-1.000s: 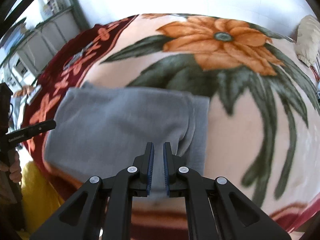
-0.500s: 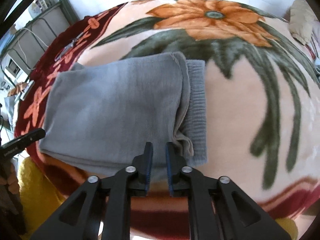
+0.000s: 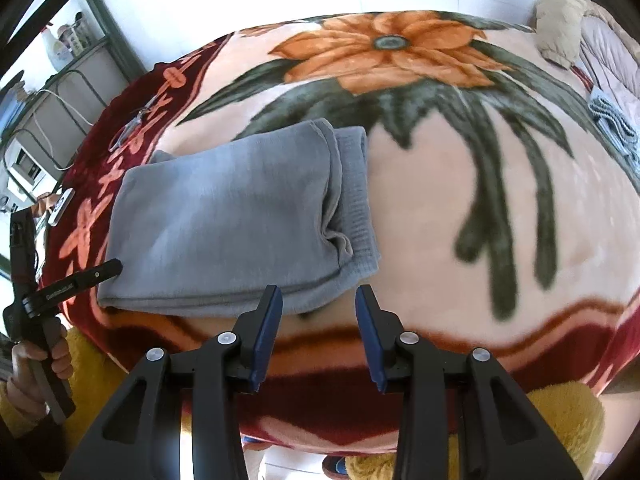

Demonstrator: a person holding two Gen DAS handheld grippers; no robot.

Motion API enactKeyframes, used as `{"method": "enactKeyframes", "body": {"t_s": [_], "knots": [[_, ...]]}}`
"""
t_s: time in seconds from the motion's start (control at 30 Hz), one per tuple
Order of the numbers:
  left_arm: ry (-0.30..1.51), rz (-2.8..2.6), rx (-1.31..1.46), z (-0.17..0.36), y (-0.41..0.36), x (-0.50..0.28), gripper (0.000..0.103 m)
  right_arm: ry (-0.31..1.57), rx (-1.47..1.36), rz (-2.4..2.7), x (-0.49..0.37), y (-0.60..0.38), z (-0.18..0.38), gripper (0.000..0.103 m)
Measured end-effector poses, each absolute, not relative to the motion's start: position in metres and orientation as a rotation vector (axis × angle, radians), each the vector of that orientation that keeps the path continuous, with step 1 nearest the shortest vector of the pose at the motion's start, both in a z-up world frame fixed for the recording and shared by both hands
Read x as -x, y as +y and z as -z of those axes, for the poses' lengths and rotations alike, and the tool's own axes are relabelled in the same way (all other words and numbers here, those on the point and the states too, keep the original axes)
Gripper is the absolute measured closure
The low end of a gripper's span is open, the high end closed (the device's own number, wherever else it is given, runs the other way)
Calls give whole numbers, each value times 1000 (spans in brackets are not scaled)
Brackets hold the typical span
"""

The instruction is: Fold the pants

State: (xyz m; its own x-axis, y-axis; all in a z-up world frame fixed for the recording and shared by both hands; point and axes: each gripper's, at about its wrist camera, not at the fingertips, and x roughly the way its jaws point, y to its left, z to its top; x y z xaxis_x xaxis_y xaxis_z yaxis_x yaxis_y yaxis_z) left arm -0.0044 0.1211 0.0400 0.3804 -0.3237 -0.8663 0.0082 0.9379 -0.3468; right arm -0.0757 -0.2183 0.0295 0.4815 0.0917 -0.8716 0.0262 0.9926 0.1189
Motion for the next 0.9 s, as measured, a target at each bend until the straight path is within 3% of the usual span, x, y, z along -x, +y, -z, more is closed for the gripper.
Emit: {"method": "enactKeyframes", "body": {"t_s": [0.17,0.23,0.33,0.57,0.9], "knots": [[1149,205,227,-39,109,5,48,1072,-141,-48,77,-216,-28,64],[1145,241,210,-40,103,6,71,1065,-144,-53,78,-215,-29,64],[1141,263,210,-44,101,7,85,1050,-149,-59,80,-215,-30,64],[1033,349,264,-99,97,17,89,1014,-188,-66,82,-225,-35,64],[930,532,74,-163,8,19,91,954,-279,-60,92,-252,-38,64]]}}
